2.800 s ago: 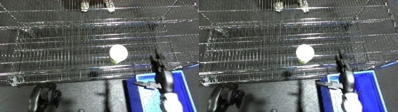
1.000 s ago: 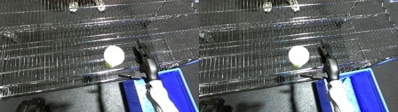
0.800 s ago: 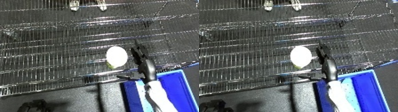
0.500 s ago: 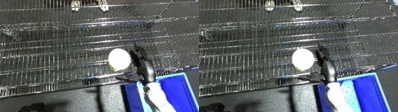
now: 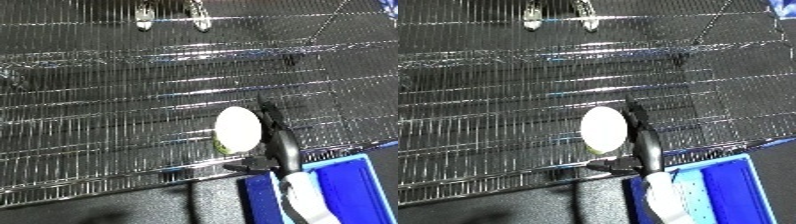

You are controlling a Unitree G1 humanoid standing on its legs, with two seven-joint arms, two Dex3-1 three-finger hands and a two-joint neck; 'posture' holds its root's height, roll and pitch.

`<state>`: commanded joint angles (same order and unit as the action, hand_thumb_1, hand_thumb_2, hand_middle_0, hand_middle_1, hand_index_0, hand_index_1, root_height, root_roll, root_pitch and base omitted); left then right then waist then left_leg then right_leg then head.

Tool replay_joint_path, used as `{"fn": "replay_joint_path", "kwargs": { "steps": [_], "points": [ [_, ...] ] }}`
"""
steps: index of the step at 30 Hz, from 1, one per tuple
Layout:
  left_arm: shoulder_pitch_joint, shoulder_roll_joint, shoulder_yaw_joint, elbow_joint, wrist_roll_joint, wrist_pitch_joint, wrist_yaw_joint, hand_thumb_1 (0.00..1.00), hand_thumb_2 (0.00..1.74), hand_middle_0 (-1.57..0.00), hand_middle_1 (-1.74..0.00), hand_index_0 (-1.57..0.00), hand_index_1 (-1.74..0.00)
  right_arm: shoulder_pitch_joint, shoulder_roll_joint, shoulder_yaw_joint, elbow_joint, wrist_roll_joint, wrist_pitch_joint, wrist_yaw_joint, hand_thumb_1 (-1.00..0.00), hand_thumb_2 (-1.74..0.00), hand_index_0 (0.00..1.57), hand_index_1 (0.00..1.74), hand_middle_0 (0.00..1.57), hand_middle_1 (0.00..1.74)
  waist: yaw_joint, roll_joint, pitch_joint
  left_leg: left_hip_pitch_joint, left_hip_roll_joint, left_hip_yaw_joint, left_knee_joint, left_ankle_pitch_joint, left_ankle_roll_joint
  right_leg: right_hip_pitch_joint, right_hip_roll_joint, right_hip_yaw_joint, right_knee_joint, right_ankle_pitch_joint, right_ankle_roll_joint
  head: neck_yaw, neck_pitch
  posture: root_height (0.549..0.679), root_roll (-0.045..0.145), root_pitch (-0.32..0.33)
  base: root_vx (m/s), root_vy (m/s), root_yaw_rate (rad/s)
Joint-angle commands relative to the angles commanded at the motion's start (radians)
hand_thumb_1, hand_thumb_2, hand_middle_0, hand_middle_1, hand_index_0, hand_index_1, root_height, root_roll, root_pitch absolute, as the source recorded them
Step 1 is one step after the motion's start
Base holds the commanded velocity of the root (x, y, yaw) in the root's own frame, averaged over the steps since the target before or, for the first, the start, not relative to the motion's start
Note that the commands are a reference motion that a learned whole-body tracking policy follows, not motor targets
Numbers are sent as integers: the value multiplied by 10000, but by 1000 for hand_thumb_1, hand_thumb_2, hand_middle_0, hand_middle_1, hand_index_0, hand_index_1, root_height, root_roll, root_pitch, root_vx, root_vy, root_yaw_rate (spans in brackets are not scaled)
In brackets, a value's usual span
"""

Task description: Pick up the object and place it into the box

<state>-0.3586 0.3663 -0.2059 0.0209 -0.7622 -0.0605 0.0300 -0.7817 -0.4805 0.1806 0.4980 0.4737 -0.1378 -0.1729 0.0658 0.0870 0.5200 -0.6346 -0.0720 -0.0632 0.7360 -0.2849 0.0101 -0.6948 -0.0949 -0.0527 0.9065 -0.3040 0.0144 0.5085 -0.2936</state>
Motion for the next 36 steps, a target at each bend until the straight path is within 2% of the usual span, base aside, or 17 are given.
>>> {"fn": "replay_joint_path", "kwargs": {
  "steps": [2, 7, 19, 30, 36],
  "points": [
    [-33, -1, 3, -52, 4, -26, 21, 1000, 1740, -1570, -1740, -1570, -1740, -115, -14, 43, 82, 9, 4, -2, 0, 0, 0, 0, 0, 0, 22, 23, 0, -81, -12, 7, 37, -13, 13, -86, 9, -1, 49, -17, -10, 28, 105, 619, 49, 162, -30, 8, -10],
    [-92, 25, 42, -156, 13, -81, 41, 1000, 1740, -1570, -1740, -1570, -1740, -354, -88, 115, 252, 64, -19, 33, -250, -435, 393, 435, 393, 435, 64, 70, 0, -302, -52, 24, 164, -45, 33, -303, 28, -13, 177, -50, -36, -6, 244, 617, 49, 174, -29, 8, 4],
    [-283, 75, 0, -216, -145, -104, 148, 1000, 1740, -1570, -1740, -1570, -1740, -845, -114, 241, 584, 210, -140, 15, -850, -1479, 1334, 1479, 1334, 1479, 124, 140, 0, -571, -122, 35, 272, -92, 75, -572, 65, -21, 288, -82, -48, 94, 484, 615, 47, 194, -25, 6, 1],
    [-144, 70, 116, -105, -83, -198, 112, 1000, 1740, -1570, -1740, -1570, -1740, -586, -171, 151, 121, 32, -283, -75, -850, -1479, 1334, 1479, 1334, 1479, 39, 27, 0, -227, -69, 22, 1, -72, 98, -237, 116, -28, 12, -58, -52, 132, 564, 620, 45, 186, -14, -1, -24],
    [340, 144, 373, -160, 33, -278, 64, 1000, 1740, -1570, -1740, -1570, -1740, 392, -246, -229, -1608, -493, -229, -382, -850, -1479, 1334, 1479, 1334, 1479, -184, -125, 0, 139, 49, 20, -276, -26, 103, 84, 194, 14, -254, -6, -23, 62, 454, 624, 44, 178, -37, -3, -84]
  ]
}}
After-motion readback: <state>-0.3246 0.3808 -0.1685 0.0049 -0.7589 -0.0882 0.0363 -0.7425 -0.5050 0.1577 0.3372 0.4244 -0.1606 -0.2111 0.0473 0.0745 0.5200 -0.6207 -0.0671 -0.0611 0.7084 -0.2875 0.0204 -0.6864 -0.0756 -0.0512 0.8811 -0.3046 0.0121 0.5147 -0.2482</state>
